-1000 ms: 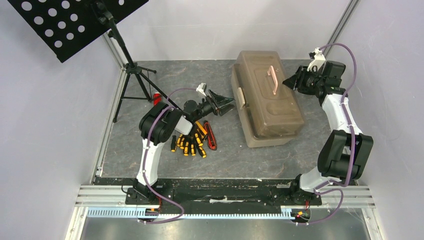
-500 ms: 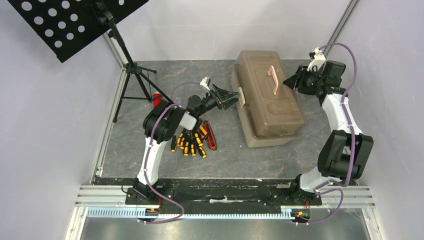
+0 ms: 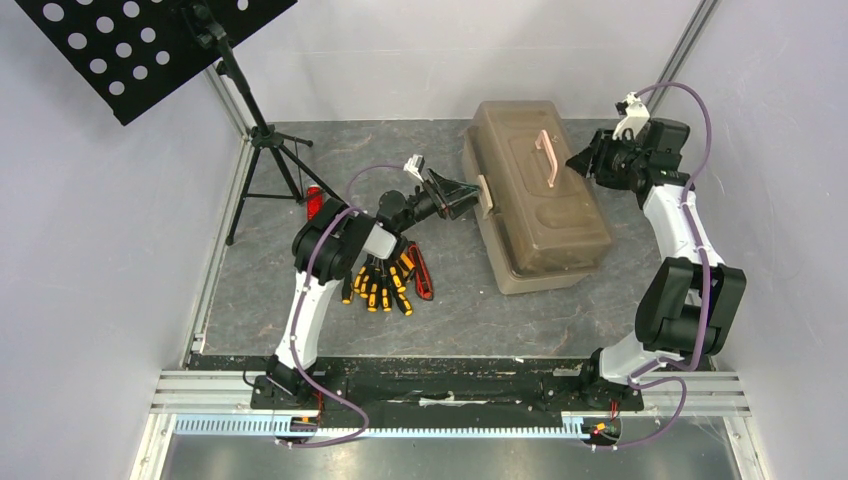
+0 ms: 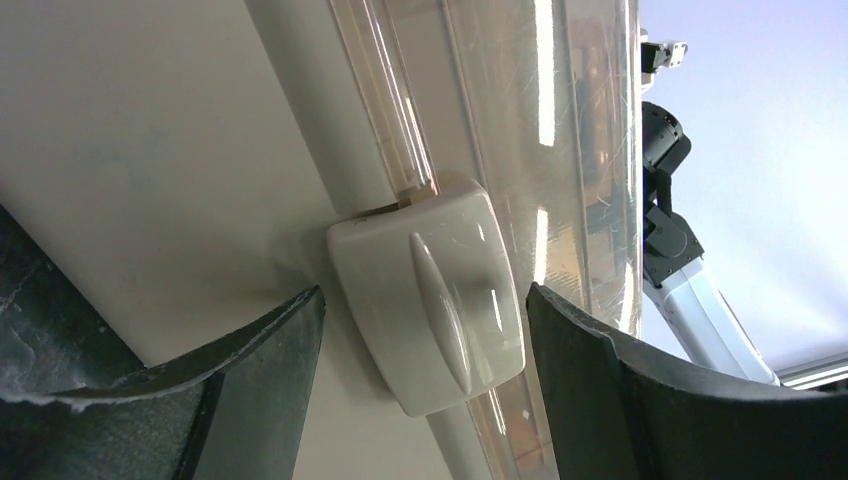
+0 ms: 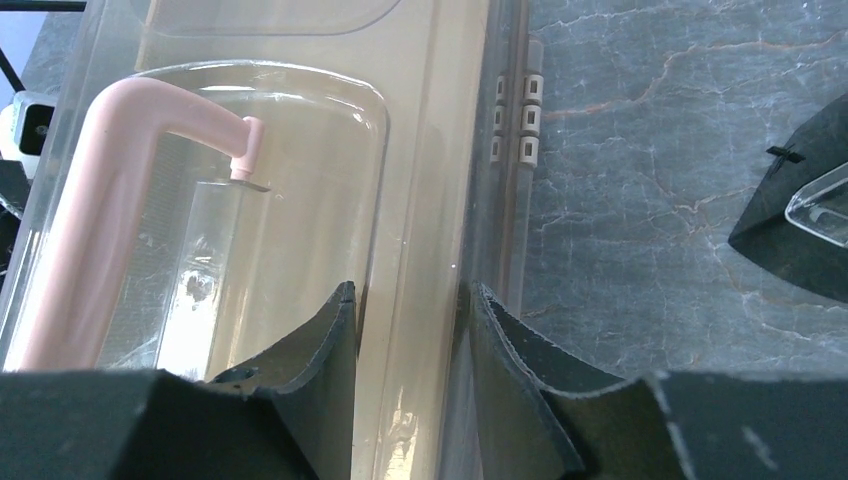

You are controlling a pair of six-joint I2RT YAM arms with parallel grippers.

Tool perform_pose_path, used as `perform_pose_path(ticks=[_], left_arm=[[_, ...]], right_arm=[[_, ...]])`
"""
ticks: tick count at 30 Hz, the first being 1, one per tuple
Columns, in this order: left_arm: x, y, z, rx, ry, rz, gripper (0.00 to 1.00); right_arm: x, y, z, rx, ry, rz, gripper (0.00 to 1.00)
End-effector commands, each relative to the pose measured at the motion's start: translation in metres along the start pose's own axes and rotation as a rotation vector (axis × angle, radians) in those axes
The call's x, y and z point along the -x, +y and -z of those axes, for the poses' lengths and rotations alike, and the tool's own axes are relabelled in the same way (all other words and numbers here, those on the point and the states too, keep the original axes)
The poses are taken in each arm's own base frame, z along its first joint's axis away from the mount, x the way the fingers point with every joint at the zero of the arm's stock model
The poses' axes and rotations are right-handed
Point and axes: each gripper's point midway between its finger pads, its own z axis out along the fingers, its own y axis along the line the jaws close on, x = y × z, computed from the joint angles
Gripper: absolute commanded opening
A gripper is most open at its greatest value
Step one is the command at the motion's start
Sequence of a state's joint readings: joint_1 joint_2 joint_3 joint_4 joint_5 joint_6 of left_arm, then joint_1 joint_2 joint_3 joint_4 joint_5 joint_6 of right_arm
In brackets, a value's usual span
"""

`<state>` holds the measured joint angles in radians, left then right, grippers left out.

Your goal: Pack the tool kit

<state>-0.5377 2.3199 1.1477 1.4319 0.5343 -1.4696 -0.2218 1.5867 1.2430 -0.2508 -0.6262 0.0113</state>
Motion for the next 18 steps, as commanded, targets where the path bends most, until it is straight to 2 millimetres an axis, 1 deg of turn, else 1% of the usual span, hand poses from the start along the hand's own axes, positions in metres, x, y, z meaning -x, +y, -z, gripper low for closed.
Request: perform_pose_path(ticks=[1,6,10,12,15,18], left_arm=[[-0.017,-0.028,-0.015,-0.120,0.052,0.020,0.80],[-0.015,-0.052,-0.019,-0.181,0.050,0.013,0.75],[-0.014,-0.071,-0.021,-0.209,0.041,0.001,0.65],[-0.012,-0.081,-0.022,-0.225,0.037,-0.005,0.62],[-0.011,-0.097,-0.022,-0.251,0.032,-0.017,0.53],[-0.008,-0.114,-0.022,-0.278,0.019,-0.031,0.40]], right_arm=[[-0.160,-0.026,-0.012,-0.131,0.507,-0.074,0.20],[-0.170,-0.021,-0.016,-0.142,0.559,-0.033,0.20],[-0.178,-0.022,-0.015,-0.178,0.595,0.000,0.20],[-0.180,-0.022,-0.015,-0.189,0.606,0.009,0.20],[-0.185,-0.026,-0.013,-0.222,0.631,0.023,0.20],[-0.191,-0.031,-0.011,-0.263,0.661,0.043,0.20]])
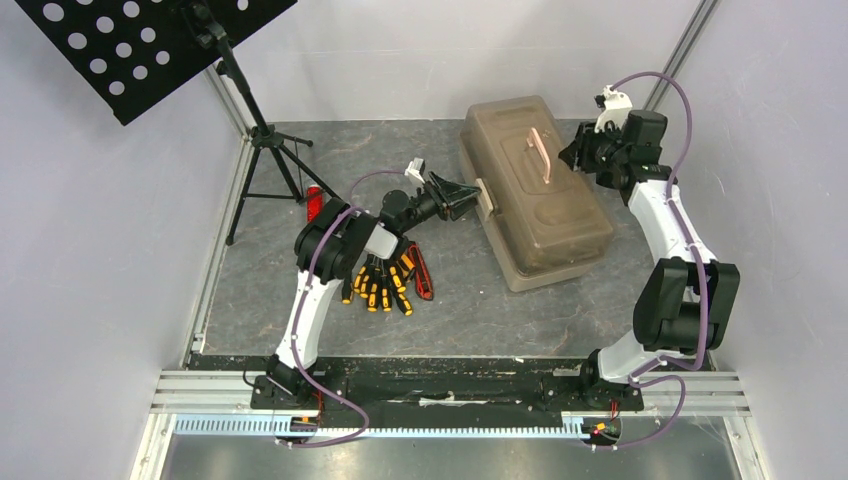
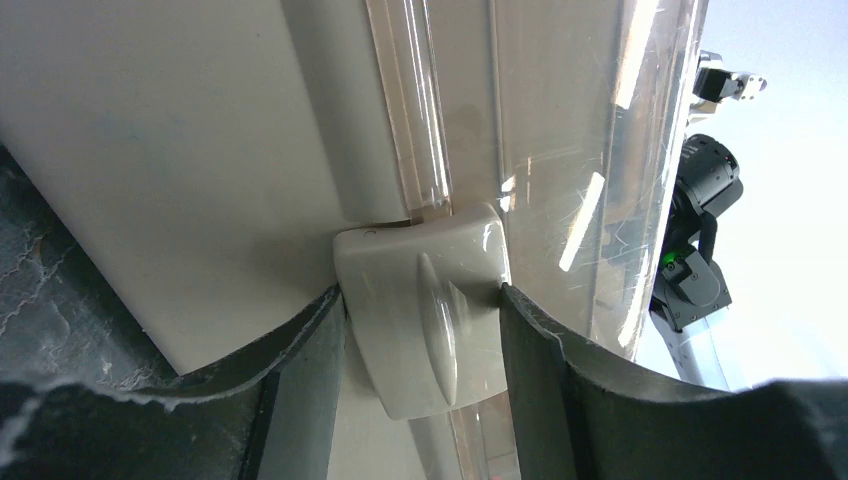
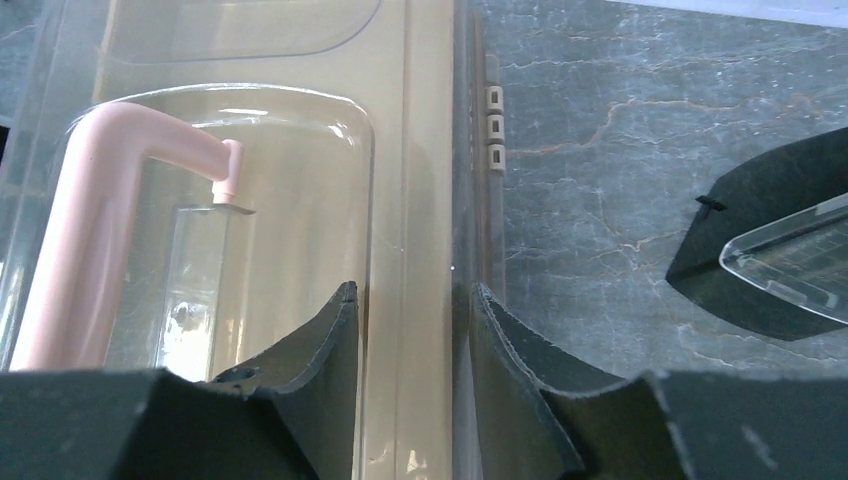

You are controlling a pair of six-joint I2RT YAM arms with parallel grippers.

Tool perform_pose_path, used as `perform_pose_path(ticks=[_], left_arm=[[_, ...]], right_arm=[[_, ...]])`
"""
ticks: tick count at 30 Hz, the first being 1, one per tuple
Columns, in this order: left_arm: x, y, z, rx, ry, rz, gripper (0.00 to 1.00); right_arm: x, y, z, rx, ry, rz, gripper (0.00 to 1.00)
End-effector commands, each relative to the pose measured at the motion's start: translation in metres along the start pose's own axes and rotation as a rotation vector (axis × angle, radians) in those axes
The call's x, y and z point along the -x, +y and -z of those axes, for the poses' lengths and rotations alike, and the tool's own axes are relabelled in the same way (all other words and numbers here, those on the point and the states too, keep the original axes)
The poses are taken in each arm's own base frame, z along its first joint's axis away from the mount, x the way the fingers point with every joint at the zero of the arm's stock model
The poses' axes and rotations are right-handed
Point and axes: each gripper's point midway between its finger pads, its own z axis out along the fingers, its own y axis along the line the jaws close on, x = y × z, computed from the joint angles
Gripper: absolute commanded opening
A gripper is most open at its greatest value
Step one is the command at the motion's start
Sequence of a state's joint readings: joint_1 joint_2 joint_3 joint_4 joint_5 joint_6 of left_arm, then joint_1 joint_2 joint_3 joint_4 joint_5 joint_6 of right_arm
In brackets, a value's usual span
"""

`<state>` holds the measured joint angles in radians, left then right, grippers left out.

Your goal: Pack the tool kit

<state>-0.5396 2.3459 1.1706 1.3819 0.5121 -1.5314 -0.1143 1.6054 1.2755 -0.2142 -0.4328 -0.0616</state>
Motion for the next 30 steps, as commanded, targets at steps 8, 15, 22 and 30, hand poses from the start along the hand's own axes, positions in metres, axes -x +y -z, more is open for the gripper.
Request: perform_pose_path(ticks=[8,15,22,30], left_arm=[[-0.020,-0.169,-0.007,-0.388,0.038,-0.150,0.24],[-0.016,-0.175,0.000,-0.386,0.015,-0.151,0.21],[-0.013,-0.161,0.008,-0.347,0.004,-0.171,0.28],[-0.019,-0.083,0.013,-0.191,0.016,-0.132,0.51]], right_arm=[[-0.222,-0.017,0.016,-0.210,0.756,-0.006,0.20],[-0.228,-0.023,0.019,-0.262,0.788,0.026,0.20],[-0.233,-0.026,0.020,-0.272,0.801,0.027,0.21],[-0.233,-0.024,0.017,-0.259,0.797,0.025,0.21]])
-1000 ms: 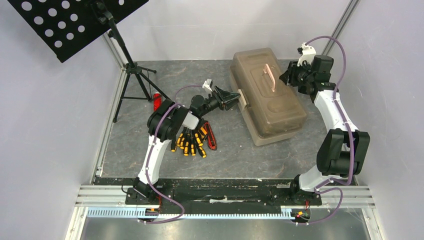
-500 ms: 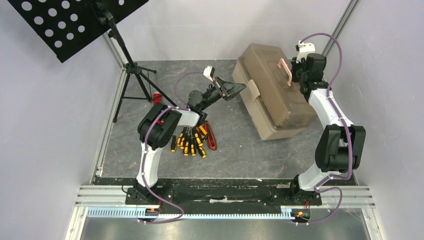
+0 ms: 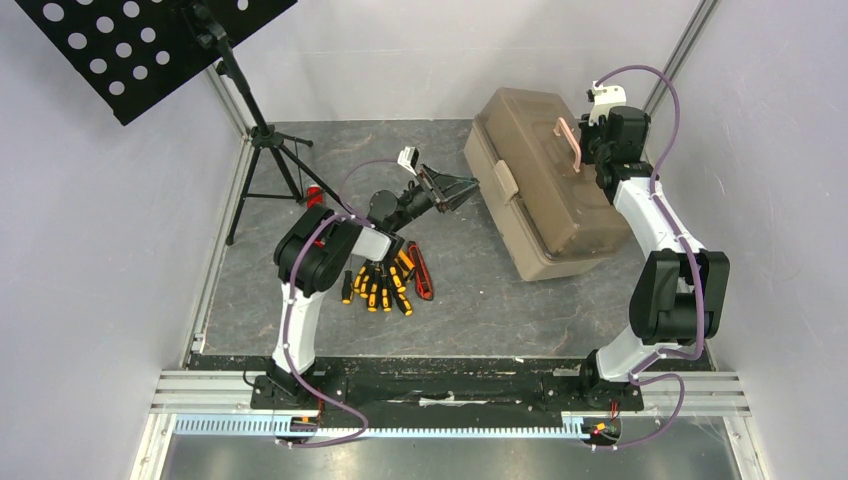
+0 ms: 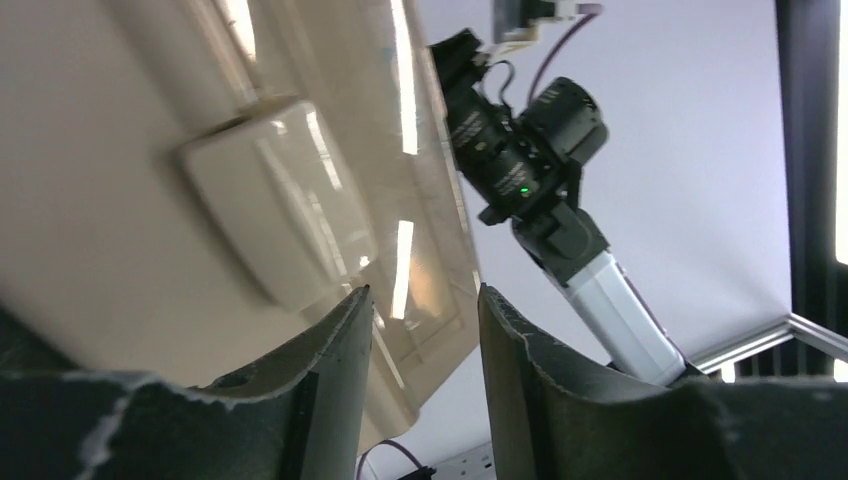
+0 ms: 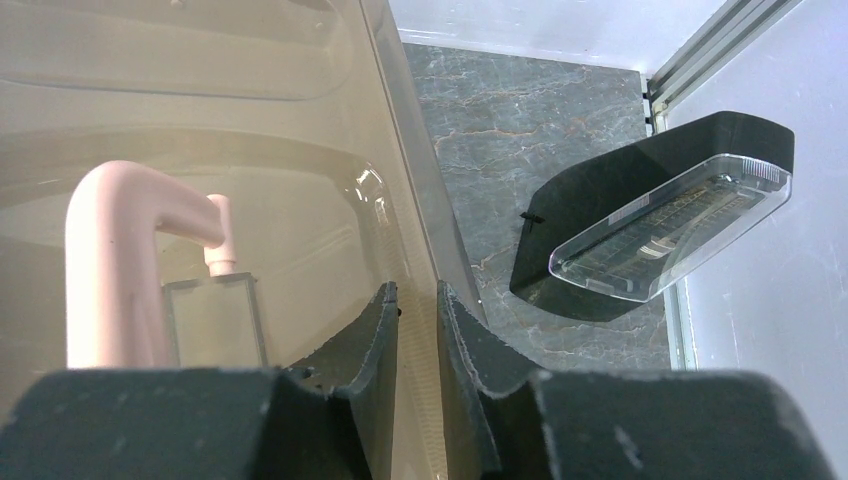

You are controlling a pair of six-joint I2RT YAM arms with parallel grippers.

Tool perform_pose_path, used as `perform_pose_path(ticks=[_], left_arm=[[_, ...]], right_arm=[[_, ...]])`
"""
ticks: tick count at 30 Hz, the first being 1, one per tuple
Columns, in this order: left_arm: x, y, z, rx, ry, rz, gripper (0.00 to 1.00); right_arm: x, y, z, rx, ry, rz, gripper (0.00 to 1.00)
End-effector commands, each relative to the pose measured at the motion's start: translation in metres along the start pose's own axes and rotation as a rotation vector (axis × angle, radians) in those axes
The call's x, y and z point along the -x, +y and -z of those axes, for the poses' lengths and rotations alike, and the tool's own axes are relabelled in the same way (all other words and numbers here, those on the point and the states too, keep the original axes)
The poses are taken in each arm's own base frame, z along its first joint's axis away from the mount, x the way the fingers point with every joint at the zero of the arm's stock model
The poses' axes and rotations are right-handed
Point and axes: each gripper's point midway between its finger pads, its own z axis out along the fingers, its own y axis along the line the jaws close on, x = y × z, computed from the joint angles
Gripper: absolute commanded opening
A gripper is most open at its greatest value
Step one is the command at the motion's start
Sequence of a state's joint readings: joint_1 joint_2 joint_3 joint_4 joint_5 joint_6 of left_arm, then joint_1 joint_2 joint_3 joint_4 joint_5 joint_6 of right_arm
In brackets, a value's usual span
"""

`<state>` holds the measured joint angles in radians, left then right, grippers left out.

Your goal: Pack the tool kit

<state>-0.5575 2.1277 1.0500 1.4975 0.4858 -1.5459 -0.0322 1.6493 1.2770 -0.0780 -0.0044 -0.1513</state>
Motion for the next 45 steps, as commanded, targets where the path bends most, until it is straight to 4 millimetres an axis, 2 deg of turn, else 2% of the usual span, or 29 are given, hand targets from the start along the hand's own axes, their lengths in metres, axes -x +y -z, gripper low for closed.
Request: perform_pose_path(ticks=[1,9,10,12,16,20,23,28,37,45], left_arm=[[-0.013,0.021,0.001,-0.003,0.042,-0.043,0.53],[-0.023,0.042,-0.020,0.040,0.083,-0.039,0.60],[-0.023,0.046,-0.022,0.049,0.082,-0.034,0.61],[-0.023,0.053,-0.025,0.059,0.081,-0.027,0.61],[-0.022,0.071,-0.026,0.102,0.070,-0.007,0.61],[-0.024,0.080,-0.023,0.122,0.068,0.002,0.61],[-0.025,0.082,-0.018,0.129,0.056,-0.001,0.61],[-0.024,0.086,-0.021,0.134,0.057,0.003,0.62],[-0.014,0.080,-0.043,0.105,0.041,0.007,0.62],[-0.021,0.071,-0.054,0.068,0.051,0.036,0.60]], right_arm=[[-0.243,0.045,0.055,0.145,0.841,0.037,0.21],[-0.244,0.045,0.055,0.148,0.844,0.039,0.21],[-0.244,0.053,0.055,0.164,0.842,0.058,0.21],[-0.243,0.054,0.055,0.166,0.841,0.061,0.21],[-0.242,0.055,0.055,0.168,0.836,0.064,0.21],[-0.241,0.055,0.055,0.169,0.834,0.067,0.21],[-0.242,0.055,0.055,0.169,0.838,0.069,0.21],[-0.244,0.055,0.056,0.169,0.844,0.071,0.21],[-0.247,0.059,0.056,0.183,0.854,0.086,0.21],[-0.250,0.064,0.057,0.190,0.866,0.104,0.20]])
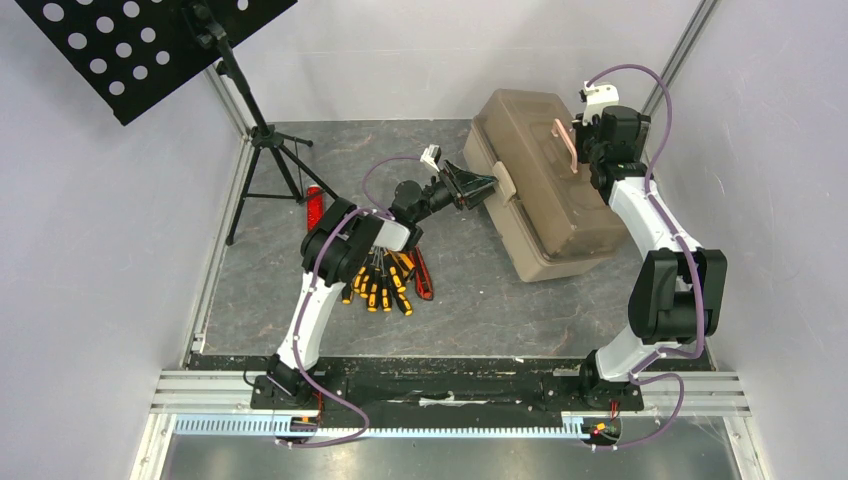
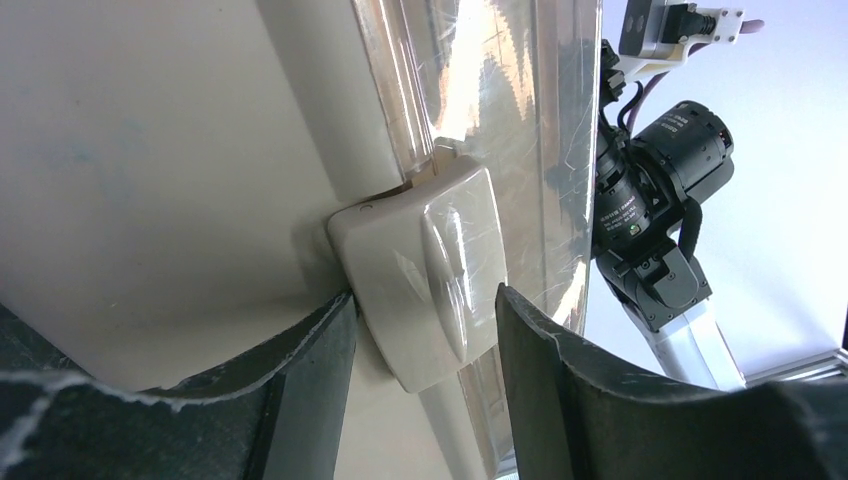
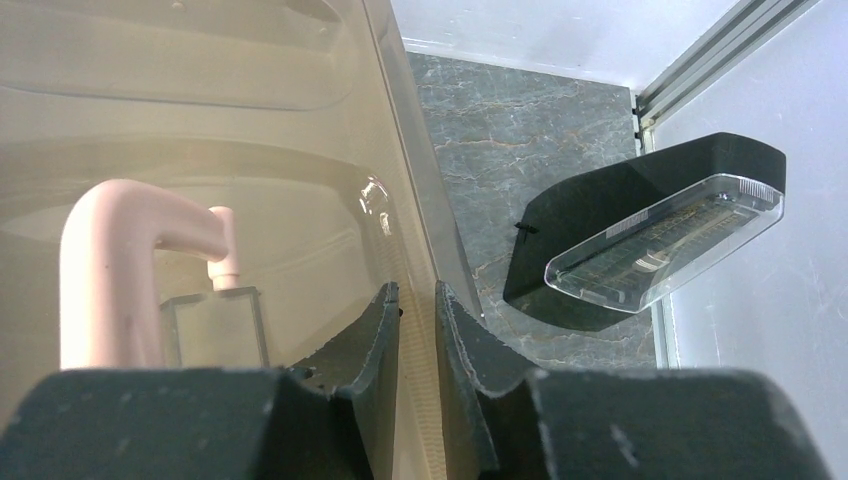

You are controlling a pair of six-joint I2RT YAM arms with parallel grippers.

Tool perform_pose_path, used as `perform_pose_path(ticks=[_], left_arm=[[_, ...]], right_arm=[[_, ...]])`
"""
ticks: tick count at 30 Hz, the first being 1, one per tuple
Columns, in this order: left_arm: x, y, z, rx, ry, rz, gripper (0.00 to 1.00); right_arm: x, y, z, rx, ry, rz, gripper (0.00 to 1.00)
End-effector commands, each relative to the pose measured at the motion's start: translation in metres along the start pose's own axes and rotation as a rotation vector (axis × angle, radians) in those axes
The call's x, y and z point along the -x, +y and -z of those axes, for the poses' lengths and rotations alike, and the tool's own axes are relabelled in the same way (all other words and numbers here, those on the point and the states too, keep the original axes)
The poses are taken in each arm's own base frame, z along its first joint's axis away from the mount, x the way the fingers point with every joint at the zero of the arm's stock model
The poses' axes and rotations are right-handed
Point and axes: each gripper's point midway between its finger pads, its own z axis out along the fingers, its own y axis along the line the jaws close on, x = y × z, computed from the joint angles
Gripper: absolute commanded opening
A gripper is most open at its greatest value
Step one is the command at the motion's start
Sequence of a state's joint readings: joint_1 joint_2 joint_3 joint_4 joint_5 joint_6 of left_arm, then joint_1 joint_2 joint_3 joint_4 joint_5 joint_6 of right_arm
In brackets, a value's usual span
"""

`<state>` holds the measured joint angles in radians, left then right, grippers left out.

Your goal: Pack the tool kit

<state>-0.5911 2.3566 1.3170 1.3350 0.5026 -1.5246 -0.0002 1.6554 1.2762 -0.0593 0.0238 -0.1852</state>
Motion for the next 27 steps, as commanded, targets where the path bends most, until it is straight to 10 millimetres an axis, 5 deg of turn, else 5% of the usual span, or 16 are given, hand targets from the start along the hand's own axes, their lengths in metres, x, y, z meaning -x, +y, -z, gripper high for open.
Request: perform_pose_path(ticks=[1,8,14,27], left_arm=[[-0.013,-0.010,-0.019,-0.054,-0.003,-0.002,0.59],[-0.005,-0.071,-0.022,-0.209,-0.024,0.002,0.43],[0.000,-0.128,-0.025,-0.318,-0.027,-0.045,0.42],[0.008,-0.184,-0.015,-0.454,-0.051,-0.050,0.36]], right_arm=[[-0.252,0.067,0.063,0.214,0.878,0.064,0.20],[-0.268,0.067,0.067,0.179,0.930,0.111,0.20],[-0.280,0.059,0.072,0.116,0.971,0.166,0.20],[-0.294,0.046,0.080,0.004,1.041,0.279,0.20]])
